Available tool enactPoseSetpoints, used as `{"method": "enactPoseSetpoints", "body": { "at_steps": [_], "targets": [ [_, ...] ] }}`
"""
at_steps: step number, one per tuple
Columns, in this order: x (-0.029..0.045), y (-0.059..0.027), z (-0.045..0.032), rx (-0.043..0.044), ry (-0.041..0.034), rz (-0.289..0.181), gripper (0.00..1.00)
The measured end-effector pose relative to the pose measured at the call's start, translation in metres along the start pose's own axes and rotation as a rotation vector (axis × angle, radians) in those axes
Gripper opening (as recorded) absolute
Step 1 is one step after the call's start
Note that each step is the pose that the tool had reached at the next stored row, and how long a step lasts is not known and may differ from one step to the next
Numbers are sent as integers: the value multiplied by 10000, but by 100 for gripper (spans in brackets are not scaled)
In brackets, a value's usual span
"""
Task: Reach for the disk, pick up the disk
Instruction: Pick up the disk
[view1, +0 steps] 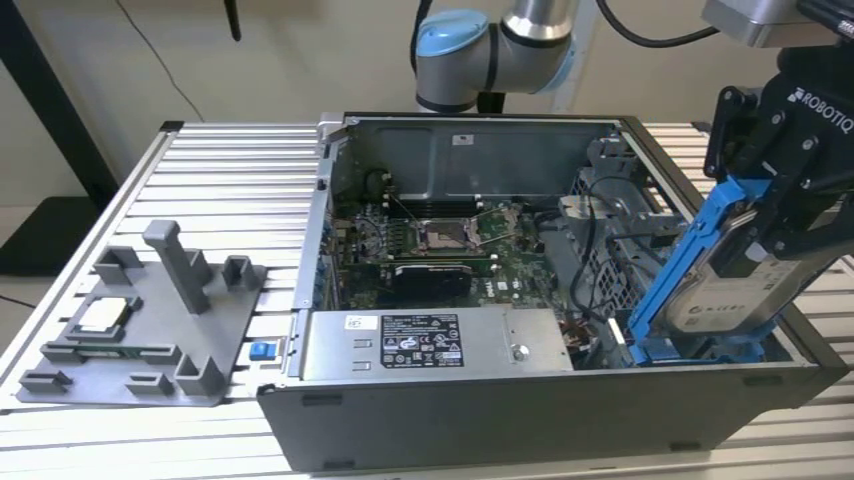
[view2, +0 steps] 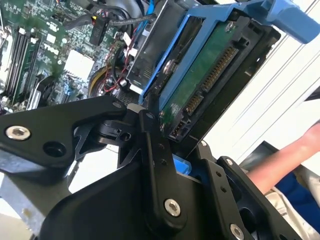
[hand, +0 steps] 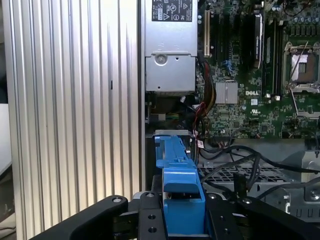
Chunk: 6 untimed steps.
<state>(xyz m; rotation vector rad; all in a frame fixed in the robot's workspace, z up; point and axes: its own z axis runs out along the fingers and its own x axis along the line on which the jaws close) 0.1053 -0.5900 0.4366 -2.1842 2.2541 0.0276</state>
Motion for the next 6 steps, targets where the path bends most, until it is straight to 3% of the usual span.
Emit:
{"method": "enactPoseSetpoints", "body": {
  "at_steps": [6],
  "targets": [
    [2, -1, 0, 0, 1, -1, 0]
  ]
}}
